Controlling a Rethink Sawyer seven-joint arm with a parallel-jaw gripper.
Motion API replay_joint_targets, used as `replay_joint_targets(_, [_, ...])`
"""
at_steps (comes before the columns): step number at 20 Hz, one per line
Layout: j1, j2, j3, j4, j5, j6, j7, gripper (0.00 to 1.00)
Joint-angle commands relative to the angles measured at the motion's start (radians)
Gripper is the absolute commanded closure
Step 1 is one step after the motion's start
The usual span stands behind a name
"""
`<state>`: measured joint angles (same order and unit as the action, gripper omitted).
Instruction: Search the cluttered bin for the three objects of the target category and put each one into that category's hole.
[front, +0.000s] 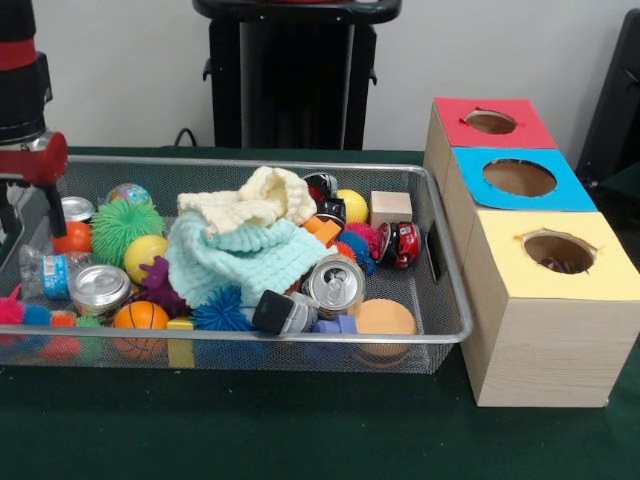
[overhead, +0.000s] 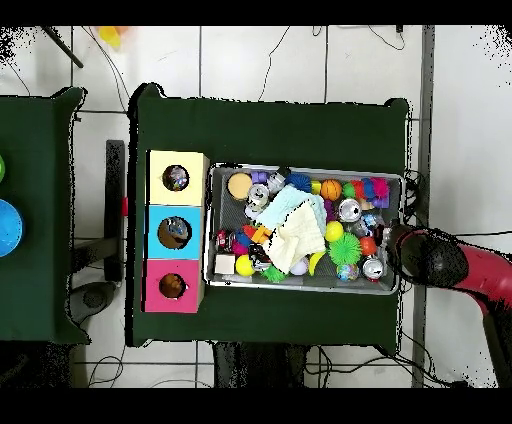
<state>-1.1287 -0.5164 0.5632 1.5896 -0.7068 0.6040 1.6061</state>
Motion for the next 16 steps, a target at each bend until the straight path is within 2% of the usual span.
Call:
replay_joint_targets(1, [0.03, 0.012, -0.026, 0.094, -0.107, -0.067, -0.103, 0.0])
replay_joint_targets(7, [0.044, 0.102, -0.019, 0.024, -0.109, -0.067, -0.131, 0.0])
replay_joint_targets(11, [0.035, 0.115, -0.02, 0.026, -0.114, -0.08, -0.133, 0.0])
replay_joint_targets(14, [0.037, 0.18, -0.009, -0.038, -0.12, -0.072, -0.16, 0.0])
replay_joint_targets(16, [0.037, 0.196, 0.002, -0.058, -0.12, -0.065, -0.173, 0.0])
